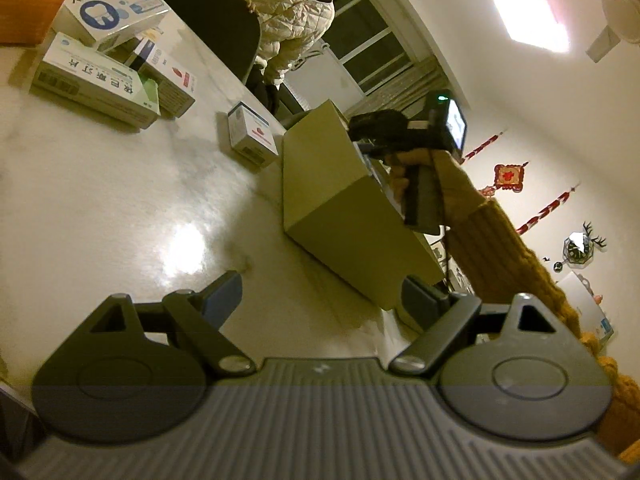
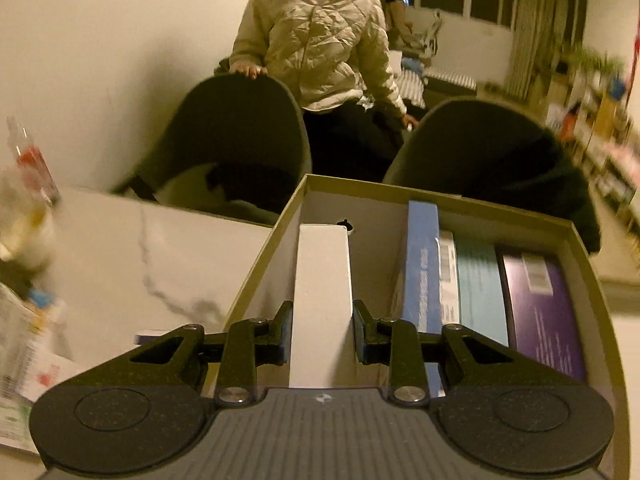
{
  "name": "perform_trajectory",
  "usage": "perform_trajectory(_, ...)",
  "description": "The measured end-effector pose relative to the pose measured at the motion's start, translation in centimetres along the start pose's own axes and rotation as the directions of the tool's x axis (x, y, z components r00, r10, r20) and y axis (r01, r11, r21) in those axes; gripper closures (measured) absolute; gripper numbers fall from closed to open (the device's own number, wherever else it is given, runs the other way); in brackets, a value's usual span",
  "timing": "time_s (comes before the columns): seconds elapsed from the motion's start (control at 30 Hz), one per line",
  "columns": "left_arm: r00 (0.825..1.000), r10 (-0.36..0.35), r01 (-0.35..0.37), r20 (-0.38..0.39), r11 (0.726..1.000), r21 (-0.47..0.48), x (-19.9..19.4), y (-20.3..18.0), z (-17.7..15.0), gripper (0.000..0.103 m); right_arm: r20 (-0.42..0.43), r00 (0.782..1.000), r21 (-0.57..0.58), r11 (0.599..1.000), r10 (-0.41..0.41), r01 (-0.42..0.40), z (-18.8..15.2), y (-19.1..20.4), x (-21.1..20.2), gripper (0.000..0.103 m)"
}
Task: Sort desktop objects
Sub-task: 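Carry the white box with the right gripper into the beige box and open, then move the left gripper to the blue-and-white tooth-logo box and grasp it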
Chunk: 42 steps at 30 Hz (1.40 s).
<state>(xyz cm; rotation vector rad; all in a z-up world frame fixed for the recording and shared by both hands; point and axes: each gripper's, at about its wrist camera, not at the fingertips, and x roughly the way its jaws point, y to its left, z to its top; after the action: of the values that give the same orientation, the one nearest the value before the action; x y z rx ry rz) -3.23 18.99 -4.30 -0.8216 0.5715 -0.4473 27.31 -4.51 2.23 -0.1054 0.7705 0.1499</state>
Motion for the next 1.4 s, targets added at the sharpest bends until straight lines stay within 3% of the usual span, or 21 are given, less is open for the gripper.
perform_trajectory(0.1, 1.000, -0.001, 0.001, 0.000, 1.000, -0.008, 0.0, 0.1, 0.0, 0.015, -0.032, 0.999, -0.013, 1.000, -0.015, 0.015, 0.2, 0.4, 0.9, 0.071)
perform_trajectory(0.57, 1.000, 0.009, -0.008, 0.004, 1.000, -0.017, -0.1, 0.4, 0.0, 0.015, 0.003, 0.986, -0.211, 0.964, -0.166, 0.162, 0.1, 2.1, 2.0, 0.065)
perform_trajectory(1.1, 0.994, 0.094, -0.094, 0.052, 0.996, -0.004, -1.0, 0.7, 1.1, 0.004, 0.039, 0.999, -0.105, 0.994, 0.024, -0.020, -0.8, 1.0, -3.4, 0.040)
perform_trajectory(1.4, 0.950, 0.280, -0.288, 0.136, 0.956, 0.049, -2.0, 0.6, 3.8, 0.000, 0.093, 0.979, 0.022, 0.983, 0.179, -0.182, -2.8, -1.4, -8.0, 0.024)
